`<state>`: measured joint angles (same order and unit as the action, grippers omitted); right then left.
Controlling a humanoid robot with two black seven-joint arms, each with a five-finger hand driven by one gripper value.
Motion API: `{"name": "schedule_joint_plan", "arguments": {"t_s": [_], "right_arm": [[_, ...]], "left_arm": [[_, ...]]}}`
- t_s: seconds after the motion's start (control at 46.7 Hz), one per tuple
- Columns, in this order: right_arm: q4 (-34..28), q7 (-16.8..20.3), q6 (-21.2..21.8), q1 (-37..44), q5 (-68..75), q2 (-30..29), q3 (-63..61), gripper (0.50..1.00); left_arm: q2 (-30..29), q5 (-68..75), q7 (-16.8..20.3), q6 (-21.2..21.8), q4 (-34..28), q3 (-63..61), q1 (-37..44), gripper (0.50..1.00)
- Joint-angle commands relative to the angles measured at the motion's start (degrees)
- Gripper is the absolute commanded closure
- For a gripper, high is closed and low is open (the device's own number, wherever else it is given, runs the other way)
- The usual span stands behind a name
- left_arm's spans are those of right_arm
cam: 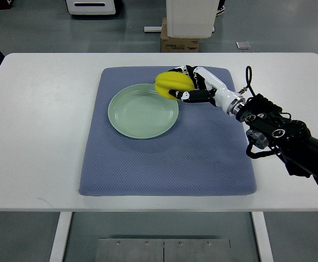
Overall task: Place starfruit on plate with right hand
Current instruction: 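Carry the starfruit with the right hand over the green plate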
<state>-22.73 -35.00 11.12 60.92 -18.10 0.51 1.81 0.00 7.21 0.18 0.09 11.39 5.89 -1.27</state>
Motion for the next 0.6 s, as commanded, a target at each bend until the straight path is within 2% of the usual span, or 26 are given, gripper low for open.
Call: {"name": "schedule_joint_plan", "arguments": {"t_s": [0.0, 0.257, 0.578], "right_arm": [[-0.12, 0.00, 1.01, 0.26, -0.09, -0.07, -0.05, 1.000], [-0.21, 0.00, 0.92, 1.75, -0.70, -0.51, 0.65, 1.000], [0.06, 0.00, 0.22, 4.30, -0.71, -0.51, 9.17, 1.000]], "left_arm": [[0.00, 0.00, 0.00, 0.00, 0.03, 0.00, 0.04, 0.500], [0.00, 0.00, 0.00, 0.00, -0.05, 0.00, 0.04, 0.500], [0.00, 0.00, 0.00, 0.00, 0.03, -0.08, 0.04, 0.500]]}}
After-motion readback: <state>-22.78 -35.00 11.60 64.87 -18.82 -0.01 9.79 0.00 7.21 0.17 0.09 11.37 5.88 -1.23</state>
